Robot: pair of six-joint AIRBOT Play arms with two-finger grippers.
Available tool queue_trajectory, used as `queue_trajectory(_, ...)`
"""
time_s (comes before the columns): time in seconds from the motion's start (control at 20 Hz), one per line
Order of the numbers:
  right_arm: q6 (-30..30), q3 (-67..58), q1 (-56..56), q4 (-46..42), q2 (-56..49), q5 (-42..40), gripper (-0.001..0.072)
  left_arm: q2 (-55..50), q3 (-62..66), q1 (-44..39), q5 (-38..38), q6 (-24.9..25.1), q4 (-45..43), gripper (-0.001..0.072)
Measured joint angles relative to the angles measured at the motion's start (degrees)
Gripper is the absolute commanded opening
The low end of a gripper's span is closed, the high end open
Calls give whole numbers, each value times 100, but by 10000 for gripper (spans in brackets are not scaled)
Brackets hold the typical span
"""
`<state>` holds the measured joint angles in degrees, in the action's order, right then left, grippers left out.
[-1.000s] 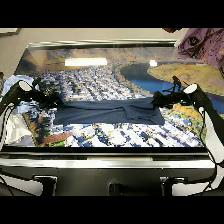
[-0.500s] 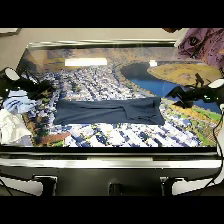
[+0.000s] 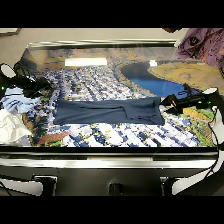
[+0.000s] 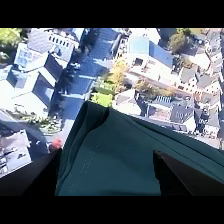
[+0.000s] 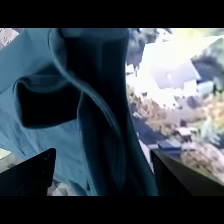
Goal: Fold the clothes and pants, and hang the long-sleeved shirts on hangers.
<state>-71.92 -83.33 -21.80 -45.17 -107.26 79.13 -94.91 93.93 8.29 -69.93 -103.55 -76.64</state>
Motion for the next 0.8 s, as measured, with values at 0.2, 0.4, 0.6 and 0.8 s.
queue_trajectory(0.2,109,2,297,275,-238,-24,534,-2,4,-11,-4,0,-9,626)
queue_trajectory(0.4,210,22,737,162,-337,-245,30,-7,4,-37,-9,-2,-17,474)
queue_trajectory(0.6,4,-33,916,94,15,-380,29,-79,4,-291,2,4,131,17)
queue_trajectory(0.8,-809,-273,957,-678,861,-339,29,-413,7,-1099,289,48,645,16)
